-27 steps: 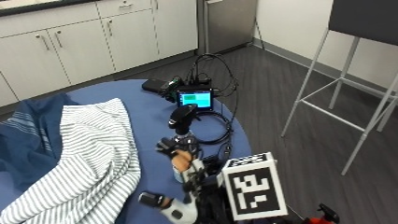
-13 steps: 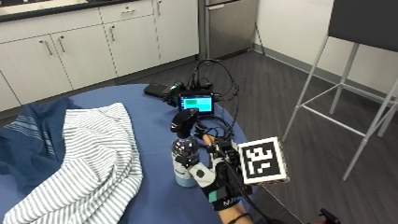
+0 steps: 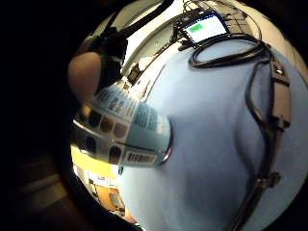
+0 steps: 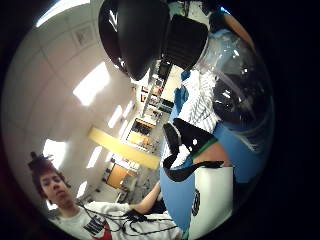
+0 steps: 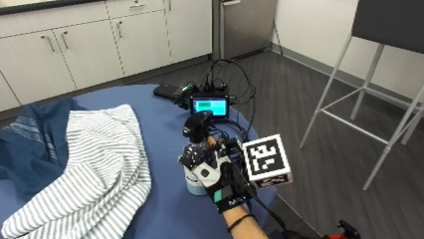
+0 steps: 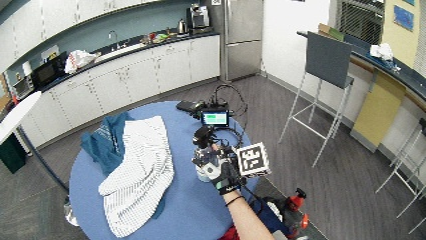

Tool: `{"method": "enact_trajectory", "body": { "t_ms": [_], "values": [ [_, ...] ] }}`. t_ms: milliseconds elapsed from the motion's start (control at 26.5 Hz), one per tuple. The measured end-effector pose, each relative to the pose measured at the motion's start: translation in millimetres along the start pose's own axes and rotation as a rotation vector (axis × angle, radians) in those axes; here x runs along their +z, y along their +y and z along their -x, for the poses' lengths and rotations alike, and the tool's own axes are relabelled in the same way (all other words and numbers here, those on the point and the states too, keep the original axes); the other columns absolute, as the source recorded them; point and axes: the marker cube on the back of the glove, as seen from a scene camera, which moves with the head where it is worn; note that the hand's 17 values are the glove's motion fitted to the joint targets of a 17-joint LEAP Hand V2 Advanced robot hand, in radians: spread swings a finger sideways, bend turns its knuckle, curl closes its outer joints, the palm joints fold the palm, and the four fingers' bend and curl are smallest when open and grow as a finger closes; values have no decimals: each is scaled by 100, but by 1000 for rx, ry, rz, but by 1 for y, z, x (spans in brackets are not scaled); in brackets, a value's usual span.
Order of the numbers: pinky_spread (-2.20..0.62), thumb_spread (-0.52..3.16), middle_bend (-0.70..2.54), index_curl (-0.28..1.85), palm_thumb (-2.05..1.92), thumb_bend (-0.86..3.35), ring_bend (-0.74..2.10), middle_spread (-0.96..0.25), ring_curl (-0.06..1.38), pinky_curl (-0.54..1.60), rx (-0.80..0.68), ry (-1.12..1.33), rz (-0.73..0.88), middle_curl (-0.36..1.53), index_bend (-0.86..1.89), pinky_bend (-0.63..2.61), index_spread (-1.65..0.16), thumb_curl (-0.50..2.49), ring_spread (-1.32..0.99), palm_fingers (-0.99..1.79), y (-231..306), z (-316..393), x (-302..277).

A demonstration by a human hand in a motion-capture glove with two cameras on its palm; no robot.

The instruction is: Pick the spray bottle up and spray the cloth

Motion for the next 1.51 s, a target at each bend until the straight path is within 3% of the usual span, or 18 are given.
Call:
{"method": "enact_trajectory", "body": {
  "t_ms": [414, 829, 1507],
  "values": [
    [5, 95, 31, 18, 74, -2, 51, -7, 38, 30, 18, -27, -102, 39, 8, 57, -30, 34, -4, 85, -14, -6, 24],
    [-1, 88, 32, 19, 90, 1, 56, -10, 41, 30, 33, -151, -138, 41, 8, 55, -27, 43, -9, 99, -10, -27, 7],
    [-13, 72, 31, 19, 93, -3, 62, -9, 44, 36, 31, -388, 314, 44, 7, 63, -23, 54, -9, 114, -62, 5, -29]
  ]
}}
